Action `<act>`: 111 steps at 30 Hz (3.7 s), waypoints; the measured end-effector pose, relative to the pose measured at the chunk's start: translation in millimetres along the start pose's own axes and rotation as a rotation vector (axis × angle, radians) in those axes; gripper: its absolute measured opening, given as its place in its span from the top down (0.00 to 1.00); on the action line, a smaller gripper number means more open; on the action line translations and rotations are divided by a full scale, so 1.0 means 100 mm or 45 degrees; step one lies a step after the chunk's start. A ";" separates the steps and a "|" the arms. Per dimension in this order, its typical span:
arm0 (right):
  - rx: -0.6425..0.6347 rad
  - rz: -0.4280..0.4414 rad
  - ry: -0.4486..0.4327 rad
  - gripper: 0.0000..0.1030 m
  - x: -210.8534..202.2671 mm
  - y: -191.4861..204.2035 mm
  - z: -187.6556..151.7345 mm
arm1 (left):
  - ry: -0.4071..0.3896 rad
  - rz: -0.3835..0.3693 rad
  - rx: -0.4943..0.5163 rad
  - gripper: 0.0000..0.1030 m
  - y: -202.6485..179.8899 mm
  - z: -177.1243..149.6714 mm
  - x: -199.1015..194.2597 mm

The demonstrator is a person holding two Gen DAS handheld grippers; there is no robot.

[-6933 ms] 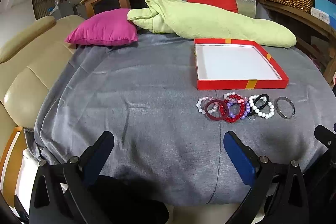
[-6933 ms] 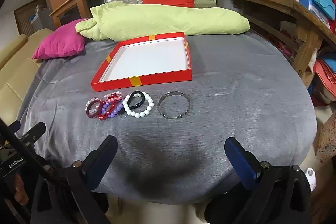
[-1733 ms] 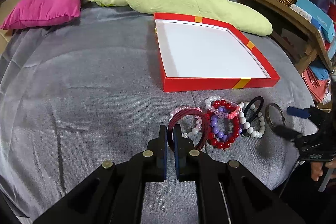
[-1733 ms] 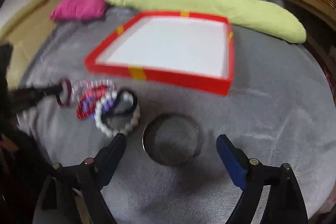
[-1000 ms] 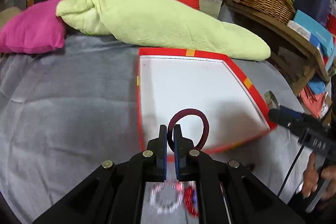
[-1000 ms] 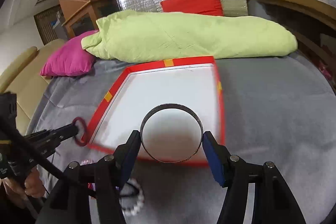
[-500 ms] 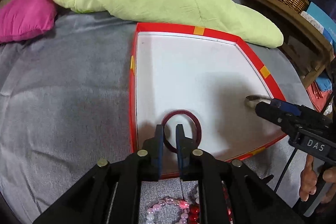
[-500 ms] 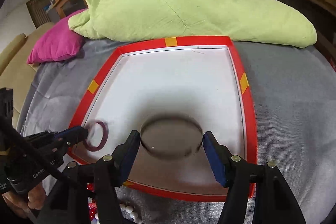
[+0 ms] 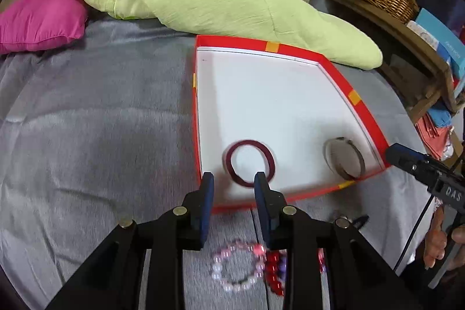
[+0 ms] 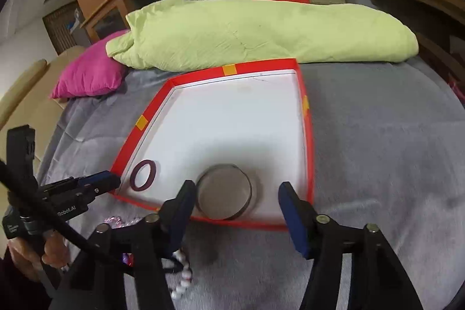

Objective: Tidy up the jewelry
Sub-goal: 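Carry the dark red bangle into the box with left tool while right drops silver bangle, then grasp the pink bead bracelet with the left tool while the right grasps the hair tie, then lower the pink bracelet into the box with left tool while right releases the hair tie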

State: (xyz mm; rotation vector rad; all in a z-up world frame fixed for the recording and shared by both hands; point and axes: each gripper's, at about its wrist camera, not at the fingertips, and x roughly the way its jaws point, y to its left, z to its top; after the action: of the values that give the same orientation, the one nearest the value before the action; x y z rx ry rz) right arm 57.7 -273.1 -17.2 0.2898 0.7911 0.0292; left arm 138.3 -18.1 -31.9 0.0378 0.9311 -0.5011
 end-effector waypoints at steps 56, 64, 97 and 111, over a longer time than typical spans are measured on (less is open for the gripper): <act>-0.018 -0.071 0.073 0.94 -0.01 -0.10 -0.37 | 0.117 0.203 0.308 0.91 -0.05 -0.43 0.00; -0.038 0.026 0.013 0.94 -0.13 0.00 -0.33 | 0.010 0.187 0.251 0.92 0.04 -0.35 -0.16; 0.055 0.096 -0.163 0.94 -0.12 0.16 0.10 | -0.195 -0.006 0.207 0.92 -0.39 0.03 -0.23; 0.163 -0.058 -0.087 0.94 0.38 -0.14 0.53 | -0.128 -0.098 0.303 0.92 -0.74 0.14 0.11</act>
State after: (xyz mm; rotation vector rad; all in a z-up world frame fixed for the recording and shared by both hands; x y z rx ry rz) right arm 120.9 -294.3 -12.2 0.3916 0.7328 -0.0744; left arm 122.4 -91.7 -18.4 0.1913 0.7731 -0.6775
